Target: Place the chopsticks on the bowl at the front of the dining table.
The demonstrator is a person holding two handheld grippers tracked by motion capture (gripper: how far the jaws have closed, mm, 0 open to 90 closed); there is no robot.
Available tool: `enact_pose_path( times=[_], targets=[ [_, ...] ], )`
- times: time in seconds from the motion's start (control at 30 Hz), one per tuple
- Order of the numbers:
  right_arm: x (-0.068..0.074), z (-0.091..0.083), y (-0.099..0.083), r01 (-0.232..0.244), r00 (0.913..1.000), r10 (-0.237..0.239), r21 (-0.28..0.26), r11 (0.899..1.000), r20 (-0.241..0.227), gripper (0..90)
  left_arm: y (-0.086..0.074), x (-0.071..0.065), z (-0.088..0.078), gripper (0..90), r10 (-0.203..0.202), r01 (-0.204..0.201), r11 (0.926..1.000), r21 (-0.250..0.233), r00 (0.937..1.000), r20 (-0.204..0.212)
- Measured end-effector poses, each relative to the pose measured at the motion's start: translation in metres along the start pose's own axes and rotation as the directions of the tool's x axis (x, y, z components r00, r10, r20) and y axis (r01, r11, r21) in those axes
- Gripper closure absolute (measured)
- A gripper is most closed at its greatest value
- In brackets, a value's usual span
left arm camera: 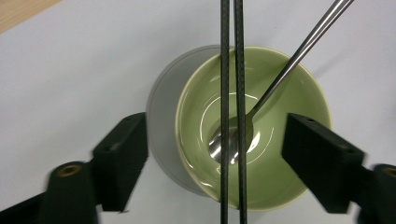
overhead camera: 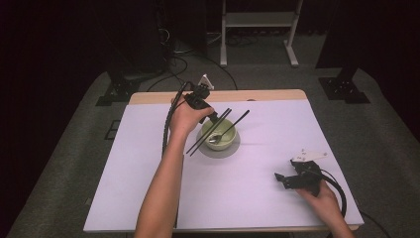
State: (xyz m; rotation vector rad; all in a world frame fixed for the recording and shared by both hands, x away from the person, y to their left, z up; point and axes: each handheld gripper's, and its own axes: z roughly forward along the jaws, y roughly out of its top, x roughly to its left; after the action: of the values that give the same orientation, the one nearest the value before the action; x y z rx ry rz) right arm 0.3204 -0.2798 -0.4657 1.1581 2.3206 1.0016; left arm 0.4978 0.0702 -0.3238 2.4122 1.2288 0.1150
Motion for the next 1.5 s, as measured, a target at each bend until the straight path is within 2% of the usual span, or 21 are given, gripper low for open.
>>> enact_pose_path(
  times=[0.07, 0.13, 0.2, 0.33, 0.6, 0.97, 1.07, 1.13, 1.4, 1.5],
  targets=[
    [0.0, 0.0, 0.0, 0.0, 1.0, 0.0, 0.0, 1.0, 0.001, 15.2, -0.005, 0.002, -0.004, 17.4, 0.002, -0.003, 0.9998, -0.018, 1.0, -0.008],
    [0.0, 0.0, 0.0, 0.0, 1.0, 0.0, 0.0, 1.0, 0.0, 15.2, -0.01, 0.004, -0.007, 7.9, -0.008, 0.008, 0.9996, -0.027, 0.9999, -0.012],
    [0.0, 0.0, 0.0, 0.0, 1.0, 0.0, 0.0, 1.0, 0.0, 15.3, -0.015, 0.006, -0.01, 7.9, -0.005, 0.004, 0.9991, -0.043, 0.9996, -0.026],
    [0.0, 0.0, 0.0, 0.0, 1.0, 0.0, 0.0, 1.0, 0.001, 15.2, -0.027, 0.014, -0.017, 7.9, -0.027, 0.024, 0.9968, -0.077, 0.999, -0.035],
    [0.0, 0.0, 0.0, 0.001, 1.0, -0.001, 0.0, 1.0, 0.001, 15.2, -0.049, 0.031, -0.02, 7.9, -0.038, 0.034, 0.9967, -0.073, 0.9982, -0.047],
    [0.0, 0.0, 0.0, 0.001, 1.0, -0.001, 0.001, 1.0, 0.0, 15.2, -0.074, 0.051, -0.01, 7.9, -0.085, 0.081, 0.9938, -0.076, 0.9955, -0.043],
    [0.0, 0.0, 0.0, 0.001, 1.0, -0.001, 0.0, 1.0, 0.0, 15.2, -0.08, 0.053, -0.007, 7.9, -0.098, 0.095, 0.9923, -0.079, 0.9944, -0.039],
    [0.0, 0.0, 0.0, 0.001, 1.0, -0.001, 0.001, 1.0, 0.0, 15.2, -0.083, 0.054, -0.004, 7.9, -0.091, 0.088, 0.994, -0.065, 0.9948, -0.046],
    [0.0, 0.0, 0.0, 0.001, 1.0, -0.001, 0.001, 1.0, 0.001, 15.2, -0.097, 0.05, 0.004, 7.9, -0.094, 0.092, 0.9939, -0.06, 0.9953, -0.024],
    [0.0, 0.0, 0.0, 0.001, 1.0, -0.001, 0.001, 1.0, 0.0, 15.2, -0.101, 0.048, 0.007, 7.9, -0.081, 0.08, 0.9955, -0.05, 0.9966, -0.016]
  ],
)
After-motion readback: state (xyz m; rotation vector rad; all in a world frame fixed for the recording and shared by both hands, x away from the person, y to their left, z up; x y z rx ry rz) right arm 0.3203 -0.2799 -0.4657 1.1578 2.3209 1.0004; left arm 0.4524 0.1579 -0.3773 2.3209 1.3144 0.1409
